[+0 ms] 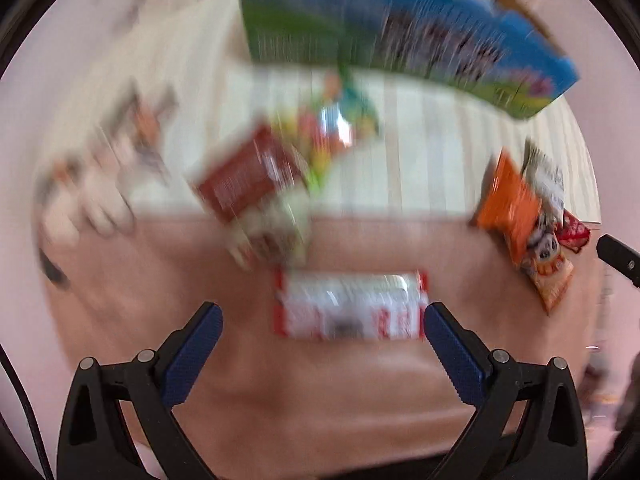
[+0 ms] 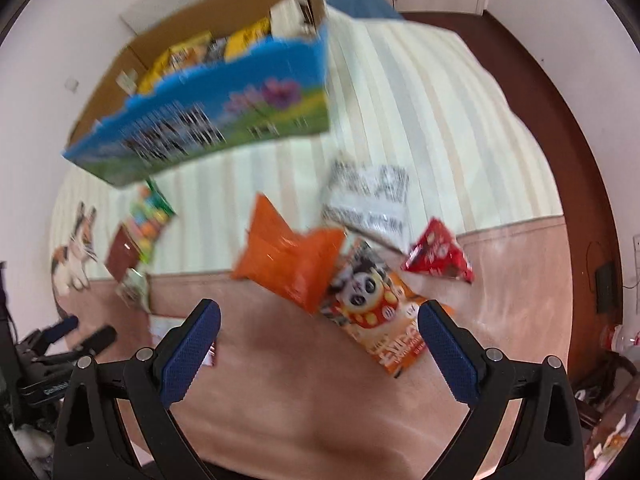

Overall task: Organize snacks
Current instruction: 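Grasp the panda bag with the right tool while the left grasps the red-white packet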

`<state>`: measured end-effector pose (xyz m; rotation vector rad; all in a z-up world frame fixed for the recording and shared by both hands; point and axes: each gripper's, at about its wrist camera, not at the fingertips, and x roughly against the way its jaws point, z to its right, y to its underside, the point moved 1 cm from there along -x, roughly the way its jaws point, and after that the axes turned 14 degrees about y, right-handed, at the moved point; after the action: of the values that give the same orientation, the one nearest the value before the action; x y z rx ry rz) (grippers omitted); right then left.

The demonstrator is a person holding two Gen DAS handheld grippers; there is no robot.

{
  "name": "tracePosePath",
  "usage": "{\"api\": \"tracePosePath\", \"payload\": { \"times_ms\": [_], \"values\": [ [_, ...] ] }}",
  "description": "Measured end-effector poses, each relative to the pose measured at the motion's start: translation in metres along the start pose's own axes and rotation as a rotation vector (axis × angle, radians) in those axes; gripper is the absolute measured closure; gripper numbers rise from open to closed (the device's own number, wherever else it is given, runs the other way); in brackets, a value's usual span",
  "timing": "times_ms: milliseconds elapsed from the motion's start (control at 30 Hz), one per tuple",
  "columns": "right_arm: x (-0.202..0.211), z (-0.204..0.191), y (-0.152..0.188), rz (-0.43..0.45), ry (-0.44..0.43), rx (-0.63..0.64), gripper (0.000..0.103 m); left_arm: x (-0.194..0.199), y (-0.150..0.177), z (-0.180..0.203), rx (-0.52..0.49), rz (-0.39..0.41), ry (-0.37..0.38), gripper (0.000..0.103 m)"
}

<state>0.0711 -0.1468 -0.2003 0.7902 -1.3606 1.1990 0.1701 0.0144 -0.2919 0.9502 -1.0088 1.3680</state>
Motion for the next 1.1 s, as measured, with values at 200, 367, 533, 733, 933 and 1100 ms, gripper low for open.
{"api": "tracePosePath", "payload": {
  "times_ms": [200,367,533,733,933,1100],
  "values": [
    [-0.031,0.011,0.011,-0.065,-0.016,-0.028,0.002,-0.068,0.014,-0.062,0.591,-0.136,0.326,0.000],
    [-0.039,0.015,0.016,-0.082,-0.030,-0.042,0.002,-0.100,0.025,-0.092,0.937,-0.108,0.418,0.001],
    [-0.041,0.014,0.019,-0.078,-0.025,-0.005,0.002,-0.102,0.020,-0.087,0.938,-0.059,0.318,0.012],
    [-0.037,0.017,0.025,-0.067,-0.038,0.004,0.002,-0.089,-0.004,-0.050,0.597,-0.036,0.174,0.034],
    [-0.047,0.038,0.025,-0.096,0.010,0.008,0.002,-0.093,-0.013,0.028,0.008,-0.091,-0.047,0.036],
    [-0.069,0.040,0.013,-0.109,0.041,0.087,0.002,-0.110,-0.007,0.073,-0.323,-0.160,-0.161,0.035]
  ]
}}
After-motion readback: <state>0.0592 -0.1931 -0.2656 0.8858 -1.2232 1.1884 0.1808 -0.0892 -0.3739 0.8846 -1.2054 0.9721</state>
